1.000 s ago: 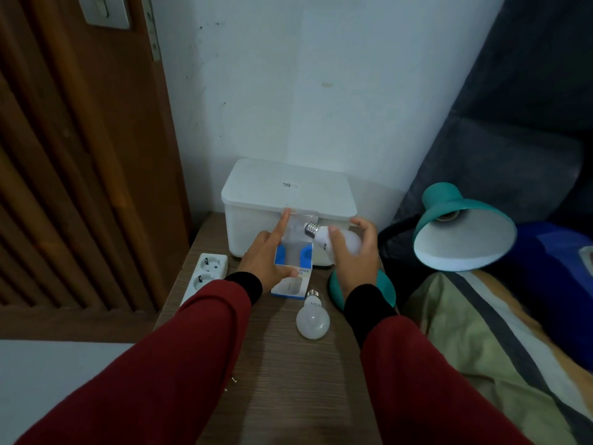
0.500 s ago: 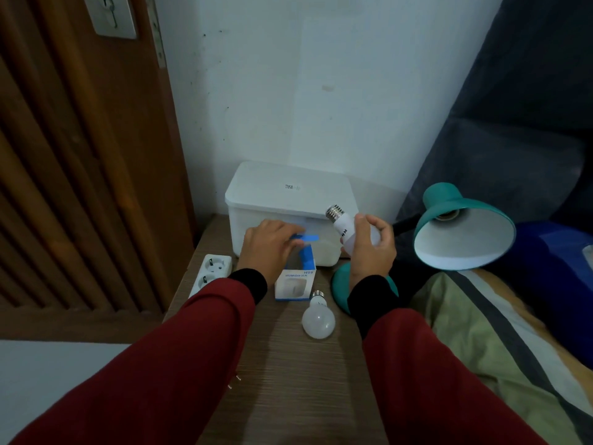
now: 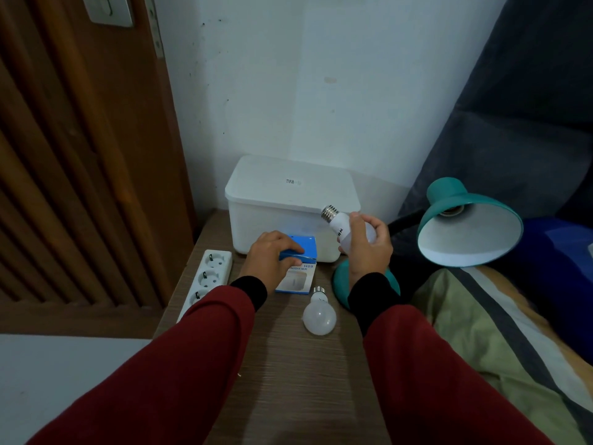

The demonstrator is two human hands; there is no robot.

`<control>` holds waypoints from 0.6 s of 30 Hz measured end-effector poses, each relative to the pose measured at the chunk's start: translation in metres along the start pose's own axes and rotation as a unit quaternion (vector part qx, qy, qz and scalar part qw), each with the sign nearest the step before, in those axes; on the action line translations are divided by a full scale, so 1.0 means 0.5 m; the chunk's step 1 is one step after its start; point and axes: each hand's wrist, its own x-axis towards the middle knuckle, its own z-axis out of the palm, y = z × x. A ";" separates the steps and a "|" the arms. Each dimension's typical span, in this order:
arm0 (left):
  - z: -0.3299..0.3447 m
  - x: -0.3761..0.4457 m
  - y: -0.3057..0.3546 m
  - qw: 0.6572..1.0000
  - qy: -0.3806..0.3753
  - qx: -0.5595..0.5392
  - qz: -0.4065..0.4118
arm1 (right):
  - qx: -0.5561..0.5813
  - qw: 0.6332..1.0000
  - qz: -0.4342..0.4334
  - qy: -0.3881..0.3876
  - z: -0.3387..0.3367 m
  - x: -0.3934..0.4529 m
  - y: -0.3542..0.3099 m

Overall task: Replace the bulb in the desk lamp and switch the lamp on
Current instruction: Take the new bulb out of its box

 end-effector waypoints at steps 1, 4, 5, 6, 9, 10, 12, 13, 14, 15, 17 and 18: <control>0.000 0.000 -0.001 1.000 -0.003 -0.002 -0.001 | -0.002 1.000 -0.004 -0.003 0.002 0.001 0.000; -0.004 -0.003 -0.002 1.000 -0.005 0.005 0.014 | -0.012 1.000 -0.006 -0.014 0.004 0.001 0.004; -0.006 -0.005 -0.003 1.000 -0.005 0.012 0.022 | -0.015 1.000 -0.007 -0.015 0.005 -0.001 0.005; -0.008 -0.008 -0.005 0.999 -0.008 0.019 0.030 | -0.016 1.000 -0.010 -0.015 0.007 -0.003 0.004; -0.012 -0.016 -0.011 0.996 -0.042 0.065 0.050 | -0.018 1.000 -0.013 -0.018 0.011 -0.009 0.000; -0.013 -0.018 -0.011 0.994 -0.052 0.082 0.055 | -0.021 1.000 -0.014 -0.019 0.012 -0.012 -0.003; -0.013 -0.021 -0.009 0.992 -0.056 0.098 0.061 | -0.032 0.999 -0.023 -0.020 0.010 -0.017 -0.008; -0.014 -0.023 -0.007 0.991 -0.054 0.101 0.062 | -0.040 0.999 -0.031 -0.021 0.007 -0.021 -0.012; -0.015 -0.026 -0.003 0.992 -0.049 0.102 0.060 | -0.050 0.998 -0.039 -0.025 0.004 -0.025 -0.017; -0.017 -0.030 0.001 0.992 -0.043 0.103 0.052 | -0.061 0.997 -0.046 -0.030 0.001 -0.031 -0.025; -0.026 -0.033 0.012 0.992 -0.031 0.114 0.033 | -0.087 0.993 -0.061 -0.042 -0.004 -0.046 -0.043; -0.031 -0.034 0.018 0.992 -0.028 0.124 0.022 | -0.109 0.990 -0.076 -0.044 -0.005 -0.053 -0.053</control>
